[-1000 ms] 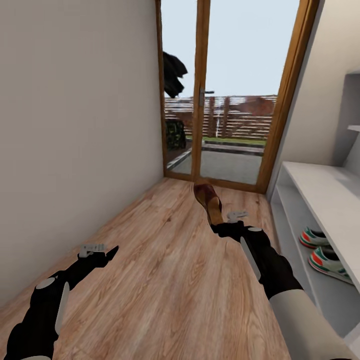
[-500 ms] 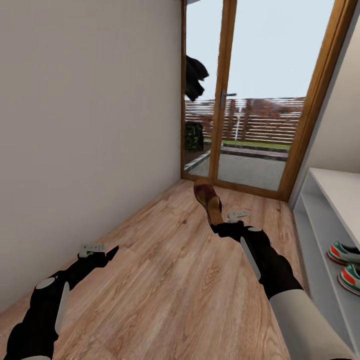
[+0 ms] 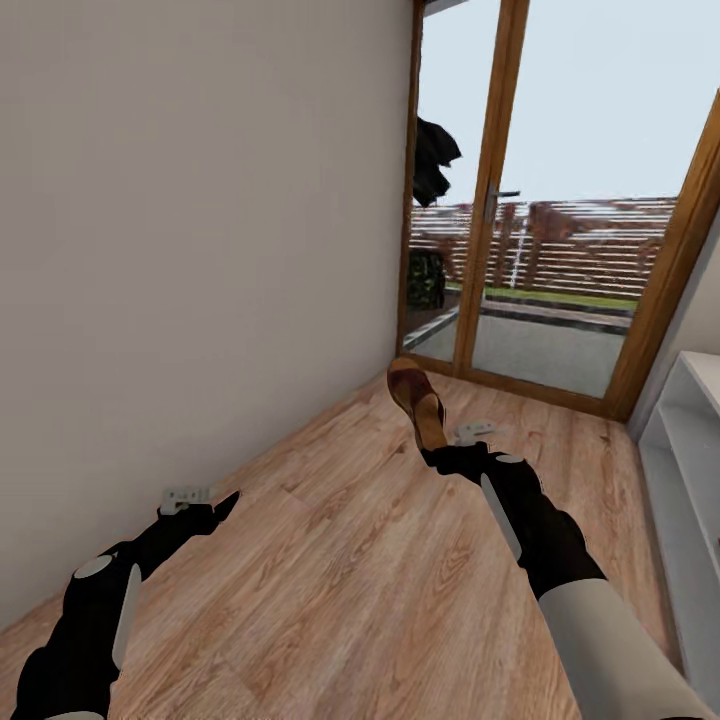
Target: Pick up the two gym shoes and the two sandals from the corridor floor and place them onto the hallstand (shoe rack) in the corridor, making sure they are on the rack and not on the floor. Arrange them so the two gym shoes are next to each other and the two sandals are next to each other.
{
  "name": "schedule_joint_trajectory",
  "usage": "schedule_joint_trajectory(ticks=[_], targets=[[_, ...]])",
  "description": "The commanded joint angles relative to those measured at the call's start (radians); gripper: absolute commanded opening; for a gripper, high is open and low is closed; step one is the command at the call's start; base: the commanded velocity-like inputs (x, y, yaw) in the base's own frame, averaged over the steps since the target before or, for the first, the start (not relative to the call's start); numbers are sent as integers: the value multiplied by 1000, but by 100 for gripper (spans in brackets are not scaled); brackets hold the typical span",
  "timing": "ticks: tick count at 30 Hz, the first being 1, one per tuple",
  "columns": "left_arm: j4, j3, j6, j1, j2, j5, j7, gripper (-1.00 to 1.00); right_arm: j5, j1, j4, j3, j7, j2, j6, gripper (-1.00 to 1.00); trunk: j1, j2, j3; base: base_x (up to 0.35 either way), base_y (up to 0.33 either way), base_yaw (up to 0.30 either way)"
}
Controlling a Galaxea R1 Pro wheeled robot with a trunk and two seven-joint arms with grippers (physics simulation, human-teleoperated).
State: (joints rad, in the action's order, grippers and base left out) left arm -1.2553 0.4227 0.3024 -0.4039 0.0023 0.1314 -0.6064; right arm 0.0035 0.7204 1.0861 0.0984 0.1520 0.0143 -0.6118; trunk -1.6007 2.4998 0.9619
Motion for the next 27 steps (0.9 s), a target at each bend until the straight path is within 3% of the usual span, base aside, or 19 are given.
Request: schedule_joint_trajectory(ticks=[1, 9, 27], targets=[[-1, 2, 4, -1, -1, 7, -8, 100, -3, 0, 2, 1, -1, 1, -6, -100, 0, 0, 0, 0, 0, 249], [-1, 2, 4, -1, -1, 7, -7, 100, -3, 1, 2, 1, -1, 1, -6, -100, 0, 0, -7, 47, -38, 249], [-1, 2, 4, -1, -2, 7, -8, 100, -3, 1, 1, 1, -1, 1, -6, -100, 0, 0, -24, 232, -217, 249]])
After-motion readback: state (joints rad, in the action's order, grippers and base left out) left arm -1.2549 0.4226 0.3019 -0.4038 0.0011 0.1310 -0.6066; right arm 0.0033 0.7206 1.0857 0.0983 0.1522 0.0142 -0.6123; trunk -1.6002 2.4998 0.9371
